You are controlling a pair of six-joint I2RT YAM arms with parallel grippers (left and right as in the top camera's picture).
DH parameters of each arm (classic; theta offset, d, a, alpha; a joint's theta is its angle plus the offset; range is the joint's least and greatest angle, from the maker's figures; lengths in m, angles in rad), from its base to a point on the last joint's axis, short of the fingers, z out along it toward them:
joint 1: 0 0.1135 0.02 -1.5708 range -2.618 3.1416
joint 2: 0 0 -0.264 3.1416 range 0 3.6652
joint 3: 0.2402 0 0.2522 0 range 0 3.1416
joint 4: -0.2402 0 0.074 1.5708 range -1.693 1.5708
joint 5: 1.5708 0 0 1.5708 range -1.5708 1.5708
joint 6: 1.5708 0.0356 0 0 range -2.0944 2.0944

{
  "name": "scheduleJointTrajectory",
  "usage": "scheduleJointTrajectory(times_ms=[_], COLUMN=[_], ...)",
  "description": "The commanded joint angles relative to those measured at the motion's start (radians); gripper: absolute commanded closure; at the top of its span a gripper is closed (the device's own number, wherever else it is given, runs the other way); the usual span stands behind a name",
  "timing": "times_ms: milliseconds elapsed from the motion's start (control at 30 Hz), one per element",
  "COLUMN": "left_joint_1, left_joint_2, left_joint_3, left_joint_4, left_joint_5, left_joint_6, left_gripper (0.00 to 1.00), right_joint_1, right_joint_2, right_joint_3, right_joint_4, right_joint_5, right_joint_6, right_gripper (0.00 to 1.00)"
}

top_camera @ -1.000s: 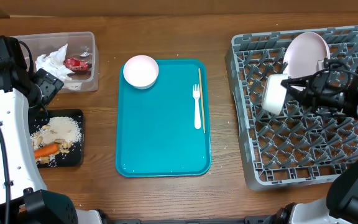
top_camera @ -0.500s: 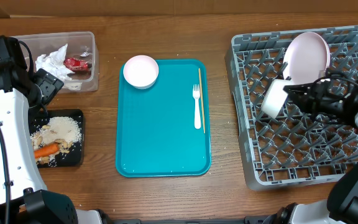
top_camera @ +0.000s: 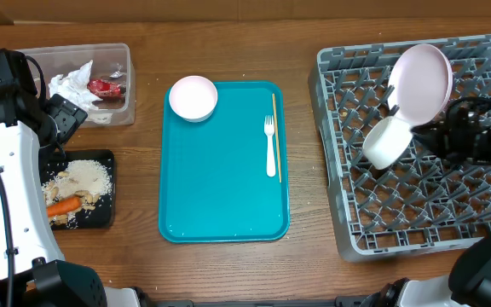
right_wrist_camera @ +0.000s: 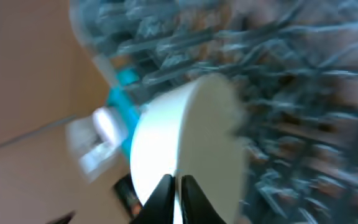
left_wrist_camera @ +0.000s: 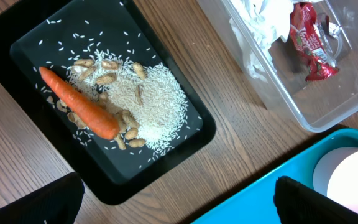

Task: Sort waste into correct bins and load items into the dishwasher rack
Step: 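Carry the bowl into the rack and release it with the right gripper, then raise the right gripper from the rack and swing toward the teal tray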

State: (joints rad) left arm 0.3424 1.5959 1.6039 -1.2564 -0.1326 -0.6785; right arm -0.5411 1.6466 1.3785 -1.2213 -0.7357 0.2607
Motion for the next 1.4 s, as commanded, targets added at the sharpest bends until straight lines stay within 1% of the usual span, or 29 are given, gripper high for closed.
scheduleJointTrajectory(times_ms=[0, 33, 133, 300, 433, 567, 667, 700, 767, 800, 833, 900, 933, 1100, 1233, 1367], left_joint_1=[0.003, 0.003, 0.003, 0.003, 0.003, 0.003, 0.003, 0.003, 0.003, 0.003, 0.003, 0.003, 0.003, 0.003, 0.003, 0.003], left_joint_2=[0.001, 0.001, 0.001, 0.001, 0.001, 0.001, 0.001, 0.001, 0.001, 0.001, 0.001, 0.001, 0.001, 0.001, 0.001, 0.001], left_joint_3=[0.02, 0.02, 0.02, 0.02, 0.02, 0.02, 0.02, 0.02, 0.02, 0.02, 0.02, 0.02, 0.02, 0.02, 0.02, 0.02], left_joint_4=[0.001, 0.002, 0.001, 0.002, 0.002, 0.001, 0.001, 0.001, 0.001, 0.001, 0.001, 0.001, 0.002, 0.001, 0.001, 0.001], left_joint_5=[-0.016, -0.016, -0.016, -0.016, -0.016, -0.016, -0.016, -0.016, -0.016, -0.016, -0.016, -0.016, -0.016, -0.016, -0.016, -0.016], left_joint_6=[0.005, 0.005, 0.005, 0.005, 0.005, 0.005, 0.005, 0.005, 0.005, 0.005, 0.005, 0.005, 0.005, 0.005, 0.005, 0.005], left_gripper=[0.0, 0.0, 0.0, 0.0, 0.0, 0.0, 0.0, 0.0, 0.0, 0.0, 0.0, 0.0, 0.0, 0.0, 0.0, 0.0], right_joint_1=[-0.006, -0.006, -0.004, -0.002, 0.031, 0.112, 0.203, 0.247, 0.29, 0.313, 0.323, 0.328, 0.328, 0.317, 0.319, 0.33], right_joint_2=[-0.061, -0.065, -0.068, -0.069, -0.07, -0.07, -0.069, -0.068, -0.066, -0.066, -0.066, -0.066, -0.066, -0.066, -0.066, -0.066], right_joint_3=[0.119, 0.147, 0.201, 0.216, 0.216, 0.214, 0.2, 0.188, 0.172, 0.156, 0.143, 0.118, 0.105, 0.046, 0.006, -0.045], right_joint_4=[-0.071, -0.105, -0.182, -0.228, -0.232, -0.216, -0.181, -0.164, -0.142, -0.127, -0.114, -0.089, -0.071, -0.002, 0.023, 0.047], right_joint_5=[0.369, 0.425, 0.498, 0.499, 0.499, 0.5, 0.519, 0.557, 0.642, 0.726, 0.783, 0.85, 0.859, 0.845, 0.798, 0.779], right_joint_6=[0.09, 0.109, 0.115, 0.114, 0.109, 0.079, 0.076, 0.085, 0.137, 0.192, 0.228, 0.266, 0.267, 0.267, 0.267, 0.267], right_gripper=[0.9, 0.87, 0.81, 0.8, 0.8, 0.8, 0.8, 0.8, 0.8, 0.79, 0.78, 0.71, 0.7, 0.72, 0.79, 0.8])
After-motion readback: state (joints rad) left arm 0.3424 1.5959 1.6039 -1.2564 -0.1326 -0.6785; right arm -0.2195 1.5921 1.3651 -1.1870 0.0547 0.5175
